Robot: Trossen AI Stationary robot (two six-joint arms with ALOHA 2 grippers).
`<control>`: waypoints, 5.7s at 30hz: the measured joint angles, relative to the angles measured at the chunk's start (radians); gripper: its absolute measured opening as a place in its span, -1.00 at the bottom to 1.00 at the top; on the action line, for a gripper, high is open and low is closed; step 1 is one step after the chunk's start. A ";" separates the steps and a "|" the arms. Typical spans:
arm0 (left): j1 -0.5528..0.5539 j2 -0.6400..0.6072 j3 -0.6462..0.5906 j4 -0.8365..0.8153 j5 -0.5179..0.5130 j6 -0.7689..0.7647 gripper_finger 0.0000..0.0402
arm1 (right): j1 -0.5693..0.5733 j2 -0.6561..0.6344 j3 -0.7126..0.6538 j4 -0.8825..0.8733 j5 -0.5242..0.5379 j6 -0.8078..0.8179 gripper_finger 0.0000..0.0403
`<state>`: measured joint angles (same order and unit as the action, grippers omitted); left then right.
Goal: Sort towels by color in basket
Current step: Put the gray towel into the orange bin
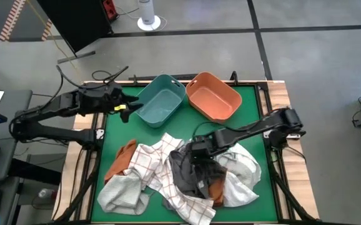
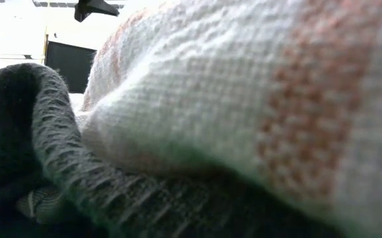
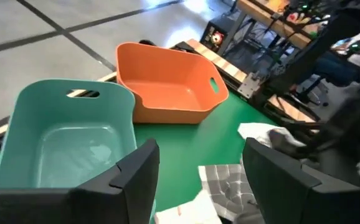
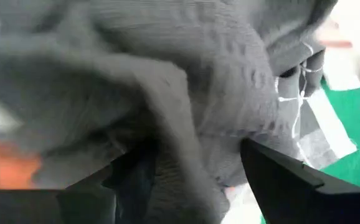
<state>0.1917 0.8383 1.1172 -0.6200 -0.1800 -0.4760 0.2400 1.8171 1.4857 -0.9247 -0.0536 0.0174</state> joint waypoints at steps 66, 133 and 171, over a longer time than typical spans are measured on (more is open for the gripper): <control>0.000 -0.100 0.000 0.150 -0.052 -0.039 0.09 | -0.975 -0.552 0.425 1.252 0.115 -0.068 -0.91; 0.000 -0.034 -0.001 0.141 -0.063 -0.044 0.09 | -0.955 -0.169 0.864 1.026 -0.142 0.154 -0.90; -0.001 -0.034 -0.001 0.129 -0.062 -0.064 0.09 | -0.924 -0.209 0.865 -0.142 0.000 -0.095 -0.90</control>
<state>0.1911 0.8043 1.1164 -0.4911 -0.2424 -0.5400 -0.6844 1.6078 2.3508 -1.0667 -0.0538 -0.0779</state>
